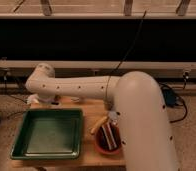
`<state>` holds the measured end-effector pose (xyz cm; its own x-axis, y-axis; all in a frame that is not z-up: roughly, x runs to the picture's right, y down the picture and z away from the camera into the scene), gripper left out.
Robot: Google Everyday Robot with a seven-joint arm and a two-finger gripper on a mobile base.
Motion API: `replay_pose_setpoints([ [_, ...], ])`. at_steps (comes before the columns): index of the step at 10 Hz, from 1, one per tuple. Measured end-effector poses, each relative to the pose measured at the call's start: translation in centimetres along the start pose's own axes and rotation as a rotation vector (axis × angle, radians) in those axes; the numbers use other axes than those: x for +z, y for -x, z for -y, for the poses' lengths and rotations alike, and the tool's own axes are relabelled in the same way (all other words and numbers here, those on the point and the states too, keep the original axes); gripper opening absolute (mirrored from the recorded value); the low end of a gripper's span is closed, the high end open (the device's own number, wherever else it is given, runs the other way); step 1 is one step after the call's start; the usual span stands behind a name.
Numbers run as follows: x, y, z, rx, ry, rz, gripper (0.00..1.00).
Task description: Wipe tray with brush
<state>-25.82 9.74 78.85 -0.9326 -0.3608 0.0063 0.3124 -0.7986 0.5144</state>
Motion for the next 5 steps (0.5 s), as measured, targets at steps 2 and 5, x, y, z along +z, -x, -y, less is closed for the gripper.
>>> replay_pose_setpoints([
  [2, -0.2, 1.2, 1.8, -0.015, -0.005, 0.009, 0.0],
  [5, 0.4, 2.7, 4.0, -0.052, -0.041, 0.038, 0.0],
])
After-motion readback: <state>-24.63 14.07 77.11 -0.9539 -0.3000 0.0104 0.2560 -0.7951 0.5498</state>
